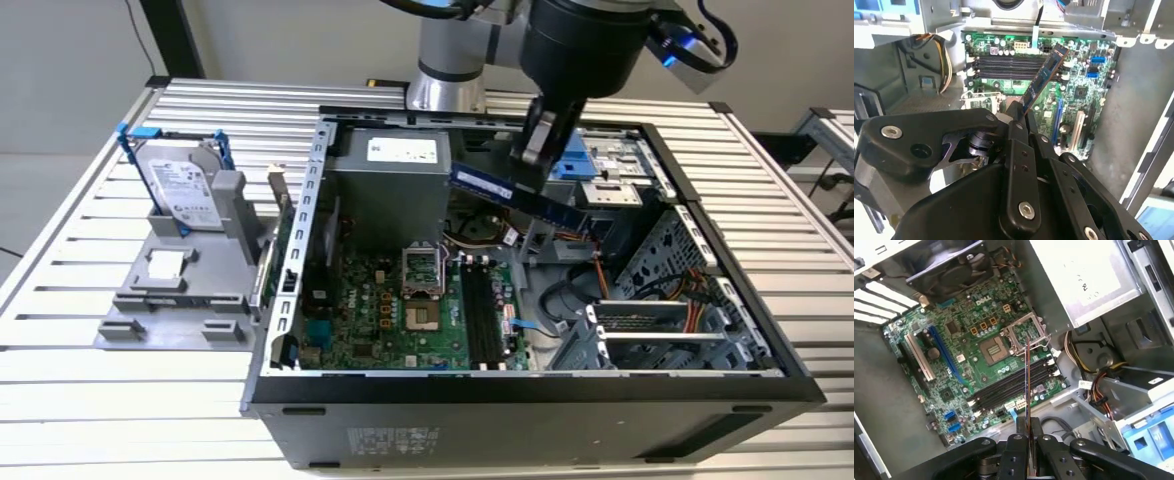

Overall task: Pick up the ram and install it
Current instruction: 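Insert the ram into the slot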

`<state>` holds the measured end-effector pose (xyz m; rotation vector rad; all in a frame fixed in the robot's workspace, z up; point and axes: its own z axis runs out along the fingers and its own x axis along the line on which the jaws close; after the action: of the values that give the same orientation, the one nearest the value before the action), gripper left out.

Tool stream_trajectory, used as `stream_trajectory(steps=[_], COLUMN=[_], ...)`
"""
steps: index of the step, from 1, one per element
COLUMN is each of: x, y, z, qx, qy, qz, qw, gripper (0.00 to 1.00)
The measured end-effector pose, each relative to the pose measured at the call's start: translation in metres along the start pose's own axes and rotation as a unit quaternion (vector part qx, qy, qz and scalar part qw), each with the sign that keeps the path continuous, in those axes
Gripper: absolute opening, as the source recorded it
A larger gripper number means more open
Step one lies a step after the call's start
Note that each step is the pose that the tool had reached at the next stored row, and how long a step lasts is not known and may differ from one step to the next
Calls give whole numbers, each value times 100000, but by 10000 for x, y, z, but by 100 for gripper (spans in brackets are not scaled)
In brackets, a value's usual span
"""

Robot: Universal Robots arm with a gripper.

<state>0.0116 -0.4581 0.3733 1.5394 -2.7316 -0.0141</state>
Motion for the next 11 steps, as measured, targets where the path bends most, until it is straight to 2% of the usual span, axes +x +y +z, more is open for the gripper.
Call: stream_trajectory(steps=[2, 5, 8, 11], x=[0, 0, 0, 0], y=[0, 0, 0, 0], z=[1, 2, 4, 6], qx=[0, 0, -4, -7], qy=[-16, -40, -74, -100], qz=[1726, 4293, 6909, 9451], qw=[99985, 99908, 99761, 99552], gripper=[0, 0, 0, 0])
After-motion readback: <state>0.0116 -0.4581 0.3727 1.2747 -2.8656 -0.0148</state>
